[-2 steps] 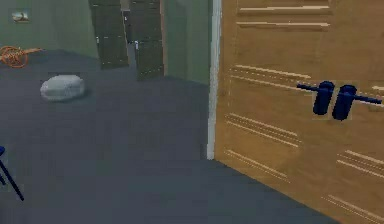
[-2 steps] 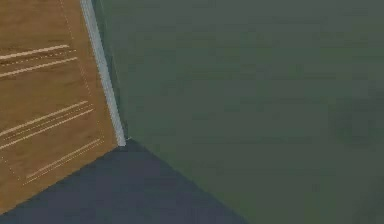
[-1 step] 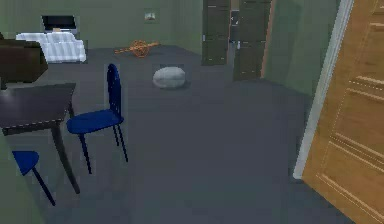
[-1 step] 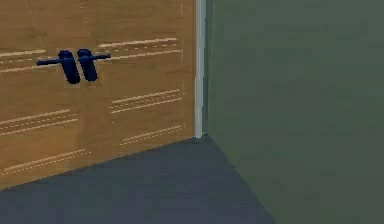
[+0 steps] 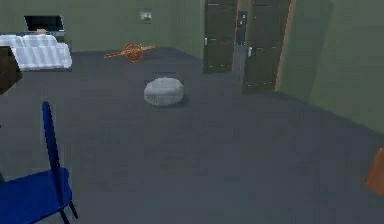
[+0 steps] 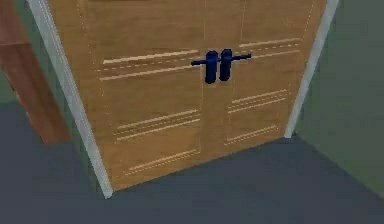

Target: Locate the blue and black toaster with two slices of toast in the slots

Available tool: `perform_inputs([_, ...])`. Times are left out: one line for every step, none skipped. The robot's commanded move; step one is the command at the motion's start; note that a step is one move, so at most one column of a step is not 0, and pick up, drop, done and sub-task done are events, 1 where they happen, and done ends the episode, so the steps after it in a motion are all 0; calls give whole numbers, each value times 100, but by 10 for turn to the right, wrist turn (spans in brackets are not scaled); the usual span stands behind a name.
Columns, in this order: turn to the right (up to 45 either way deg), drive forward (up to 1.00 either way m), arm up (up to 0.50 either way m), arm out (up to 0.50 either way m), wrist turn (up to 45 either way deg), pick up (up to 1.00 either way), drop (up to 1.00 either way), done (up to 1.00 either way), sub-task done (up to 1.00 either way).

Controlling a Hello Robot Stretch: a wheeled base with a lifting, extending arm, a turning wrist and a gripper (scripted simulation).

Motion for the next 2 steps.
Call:
perform_inputs([0, 80, 0, 0, 0, 0, 0, 0, 0])
perform_inputs([-240, 0, 0, 0, 0, 0, 0, 0, 0])
